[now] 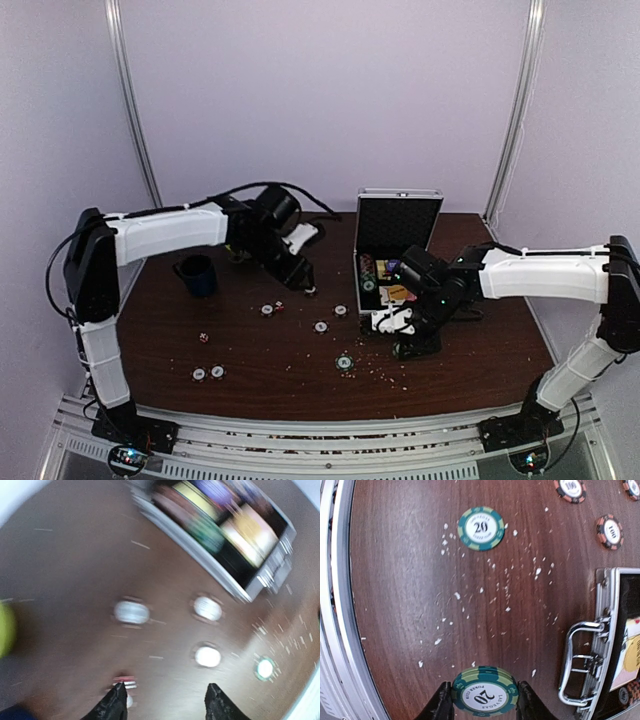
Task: Pack up texas hold em set
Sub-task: Move the poker chip to the center of the board, then place the poker chip on the poker chips pile.
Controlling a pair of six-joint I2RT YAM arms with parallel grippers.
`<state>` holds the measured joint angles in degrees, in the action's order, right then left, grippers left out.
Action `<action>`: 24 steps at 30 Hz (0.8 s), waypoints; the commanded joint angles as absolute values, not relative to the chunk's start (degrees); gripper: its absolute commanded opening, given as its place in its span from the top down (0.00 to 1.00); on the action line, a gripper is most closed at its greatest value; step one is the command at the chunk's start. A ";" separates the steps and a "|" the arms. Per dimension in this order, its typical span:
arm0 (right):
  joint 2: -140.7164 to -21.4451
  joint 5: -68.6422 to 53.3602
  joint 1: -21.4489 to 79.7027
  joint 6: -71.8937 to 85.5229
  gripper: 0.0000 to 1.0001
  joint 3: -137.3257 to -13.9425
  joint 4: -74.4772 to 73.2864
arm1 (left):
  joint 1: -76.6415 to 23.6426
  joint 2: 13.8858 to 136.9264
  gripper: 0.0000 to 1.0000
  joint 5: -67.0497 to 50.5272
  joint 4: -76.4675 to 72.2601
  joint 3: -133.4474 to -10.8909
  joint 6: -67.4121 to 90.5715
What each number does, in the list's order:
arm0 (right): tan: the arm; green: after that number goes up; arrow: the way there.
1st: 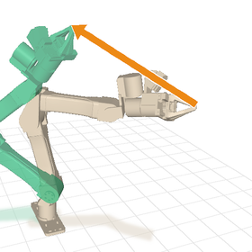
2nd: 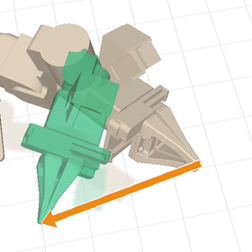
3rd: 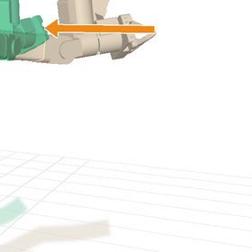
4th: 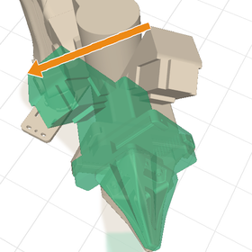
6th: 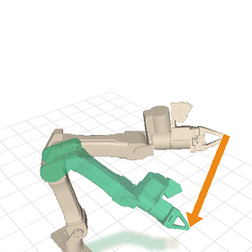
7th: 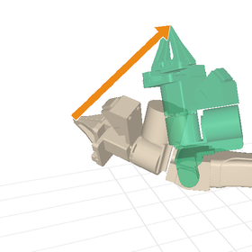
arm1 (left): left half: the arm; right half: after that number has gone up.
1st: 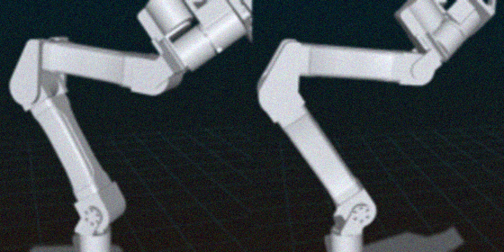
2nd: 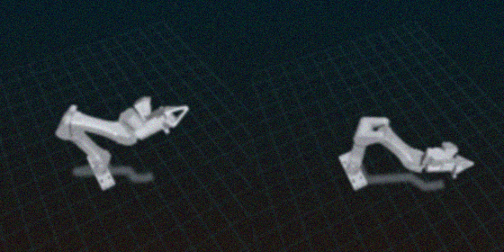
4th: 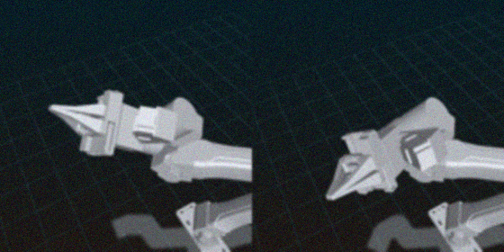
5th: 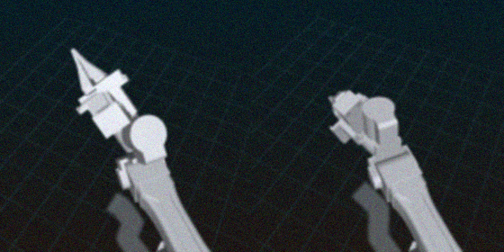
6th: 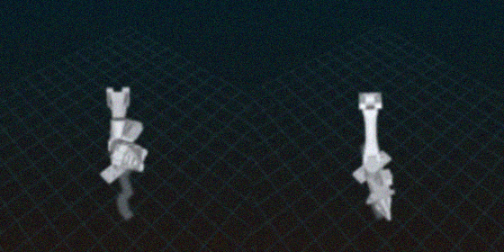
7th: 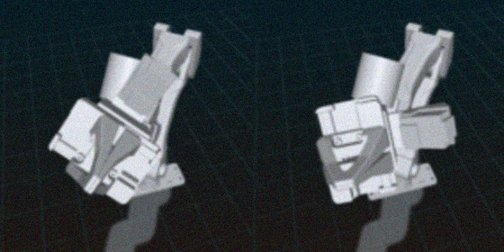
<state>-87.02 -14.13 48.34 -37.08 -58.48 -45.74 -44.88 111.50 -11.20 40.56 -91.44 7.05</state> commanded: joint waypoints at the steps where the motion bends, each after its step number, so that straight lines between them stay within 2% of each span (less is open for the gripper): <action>1: -92.06 -16.85 48.29 -37.68 0.65 -65.87 -47.16 | -37.86 101.48 0.45 1.55 34.09 -91.54 10.84; 11: -106.21 -17.45 53.16 -36.37 0.65 -79.72 -50.25 | -32.40 89.97 0.43 5.44 22.38 -77.17 11.65; 24: -113.54 -15.21 57.18 -35.77 0.64 -83.89 -50.71 | -32.17 87.10 0.43 4.36 22.90 -77.12 11.42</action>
<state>-112.25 -16.47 56.03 -36.60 -81.69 -49.87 -32.56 88.84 4.25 25.87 -77.19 11.09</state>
